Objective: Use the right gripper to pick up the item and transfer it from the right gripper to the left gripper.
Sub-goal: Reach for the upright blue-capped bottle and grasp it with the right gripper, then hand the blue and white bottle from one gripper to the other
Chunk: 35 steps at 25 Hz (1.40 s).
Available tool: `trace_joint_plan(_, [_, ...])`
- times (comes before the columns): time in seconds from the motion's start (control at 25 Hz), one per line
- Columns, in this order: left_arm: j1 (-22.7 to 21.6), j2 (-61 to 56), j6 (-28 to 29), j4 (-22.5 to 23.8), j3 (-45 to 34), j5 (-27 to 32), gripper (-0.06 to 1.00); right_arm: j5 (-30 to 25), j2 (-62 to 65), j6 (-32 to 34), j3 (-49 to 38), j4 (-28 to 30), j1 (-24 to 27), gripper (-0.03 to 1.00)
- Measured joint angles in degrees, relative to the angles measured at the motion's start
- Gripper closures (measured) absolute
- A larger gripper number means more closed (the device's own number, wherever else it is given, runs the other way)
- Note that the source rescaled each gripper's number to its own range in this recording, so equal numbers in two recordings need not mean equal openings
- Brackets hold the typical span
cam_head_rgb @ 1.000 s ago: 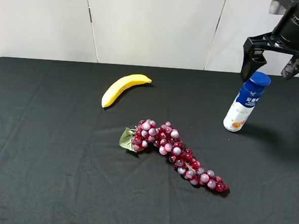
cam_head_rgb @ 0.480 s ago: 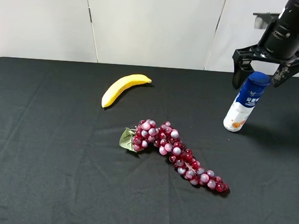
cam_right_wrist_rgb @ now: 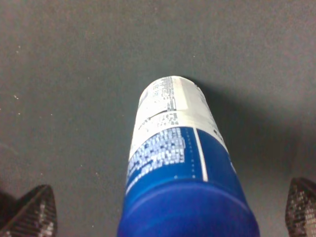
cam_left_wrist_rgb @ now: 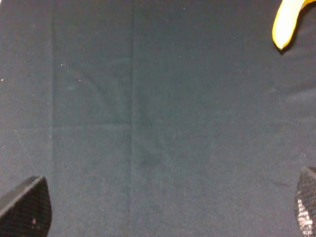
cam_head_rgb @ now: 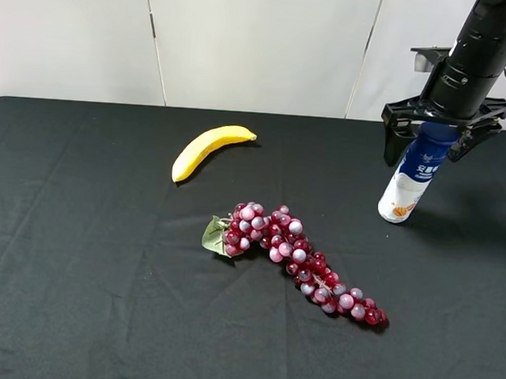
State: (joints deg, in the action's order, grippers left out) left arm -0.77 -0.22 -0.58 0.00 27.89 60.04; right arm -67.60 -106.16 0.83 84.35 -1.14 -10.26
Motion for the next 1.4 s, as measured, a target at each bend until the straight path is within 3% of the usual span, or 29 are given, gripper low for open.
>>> trace_joint_plan(0.72, [0.0, 0.0, 0.0, 0.0, 0.0, -0.05, -0.02, -1.28, -0.16, -0.05, 0.0, 0.01, 0.0, -0.02])
trace_joint_plan(0.76, [0.0, 0.0, 0.0, 0.0, 0.0, -0.05, -0.02, -1.55, -0.16, -0.28, 0.0, 0.01, 0.0, 0.12])
trace_joint_plan(0.8, [0.0, 0.0, 0.0, 0.0, 0.0, -0.05, -0.02, -1.71, -0.16, -0.28, 0.0, 0.01, 0.0, 0.48])
trace_joint_plan(0.84, [0.0, 0.0, 0.0, 0.0, 0.0, -0.05, -0.02, -1.71, -0.16, -0.34, 0.0, 0.26, 0.0, 0.97])
trace_joint_plan(0.88, [0.0, 0.0, 0.0, 0.0, 0.0, -0.05, -0.02, -1.71, -0.16, -0.44, 0.0, 0.04, 0.0, 0.91])
trace_joint_plan(1.4, [0.0, 0.0, 0.0, 0.0, 0.0, -0.05, -0.02, -1.71, -0.16, -0.44, 0.0, 0.05, 0.0, 0.92])
